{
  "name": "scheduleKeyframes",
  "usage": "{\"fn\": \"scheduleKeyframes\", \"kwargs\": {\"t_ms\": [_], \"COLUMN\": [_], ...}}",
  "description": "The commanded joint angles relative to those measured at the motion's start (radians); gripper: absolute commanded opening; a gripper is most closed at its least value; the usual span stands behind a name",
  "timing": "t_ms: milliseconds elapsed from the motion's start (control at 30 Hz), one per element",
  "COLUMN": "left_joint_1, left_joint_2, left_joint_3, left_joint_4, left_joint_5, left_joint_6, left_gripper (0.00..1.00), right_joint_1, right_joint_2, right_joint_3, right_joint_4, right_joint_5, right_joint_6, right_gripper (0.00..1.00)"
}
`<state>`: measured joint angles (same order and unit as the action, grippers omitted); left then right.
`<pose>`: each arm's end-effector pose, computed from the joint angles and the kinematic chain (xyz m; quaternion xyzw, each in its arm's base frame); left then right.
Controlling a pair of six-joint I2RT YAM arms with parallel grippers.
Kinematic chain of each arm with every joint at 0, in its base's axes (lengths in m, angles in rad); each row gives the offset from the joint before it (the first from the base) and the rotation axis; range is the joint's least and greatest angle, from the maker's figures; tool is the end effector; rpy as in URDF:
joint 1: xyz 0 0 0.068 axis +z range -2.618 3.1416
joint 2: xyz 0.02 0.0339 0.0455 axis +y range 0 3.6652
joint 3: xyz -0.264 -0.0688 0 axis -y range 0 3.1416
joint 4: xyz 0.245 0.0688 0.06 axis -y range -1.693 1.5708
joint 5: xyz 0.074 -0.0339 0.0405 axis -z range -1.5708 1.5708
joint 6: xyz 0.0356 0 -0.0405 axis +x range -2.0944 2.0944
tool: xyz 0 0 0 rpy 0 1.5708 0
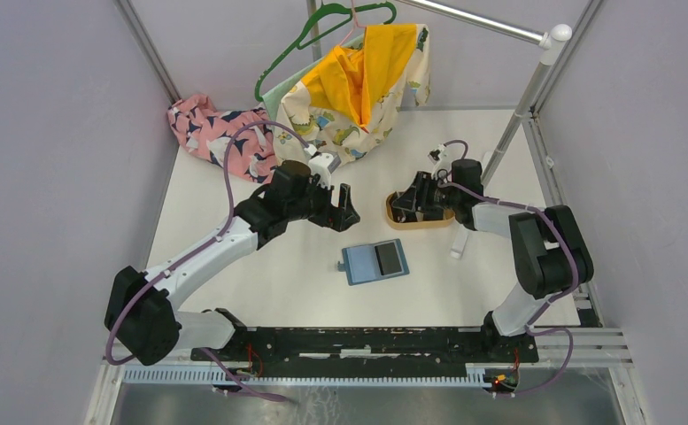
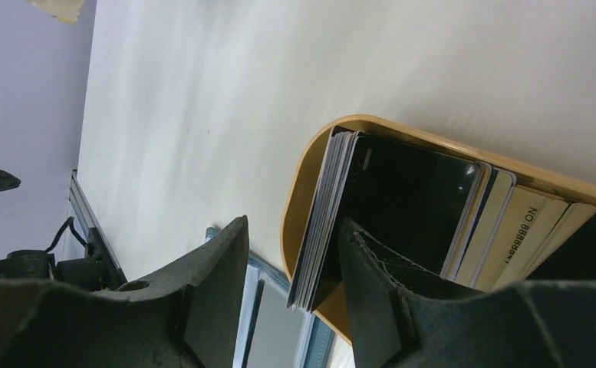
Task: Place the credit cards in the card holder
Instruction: Pick up the credit card from the storage box.
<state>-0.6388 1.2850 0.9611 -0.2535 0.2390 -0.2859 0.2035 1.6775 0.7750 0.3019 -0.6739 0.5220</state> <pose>0.2261 -0.1784 0.2864 0.2092 0.8494 -0.3048 0.3767 0.3197 0.0887 0.1633 -0.0198 0.8488 0.4296 0.3077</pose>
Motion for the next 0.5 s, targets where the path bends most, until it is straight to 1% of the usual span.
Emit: {"fn": "scheduleKeyframes", "kwargs": {"t_ms": [0, 67, 167, 333, 467], "left_joint_1": [0.002, 0.002, 0.003, 0.002, 0.002], "left_joint_2": [0.005, 0.004, 0.005, 0.008, 0.009], "left_joint_3": [0.034, 0.034, 0.036, 0.036, 0.037], "left_joint_4": [0.014, 0.013, 0.012, 0.012, 0.011], "left_joint_5": [0.02, 0.02, 0.02, 0.022, 0.022], "left_joint_6": [0.044, 0.044, 0.044, 0.044, 0.044], "left_gripper": [0.9, 0.91, 0.91, 0.91, 0.91], "right_joint_1": [0.004, 0.005, 0.007, 0.012, 0.023], "right_joint_2": [0.029, 0.03, 0.031, 0.063, 0.118], "right_joint_3": [0.008, 0.031, 0.041, 0.056, 0.102], "right_joint_4": [0.046, -0.025, -0.061, -0.066, -0.105], "right_joint_5": [-0.035, 0.019, 0.057, 0.031, 0.002], "right_joint_6": [0.032, -0.029, -0.058, -0.055, -0.065], "right_gripper": [0.52, 0.52, 0.54, 0.53, 0.53]}}
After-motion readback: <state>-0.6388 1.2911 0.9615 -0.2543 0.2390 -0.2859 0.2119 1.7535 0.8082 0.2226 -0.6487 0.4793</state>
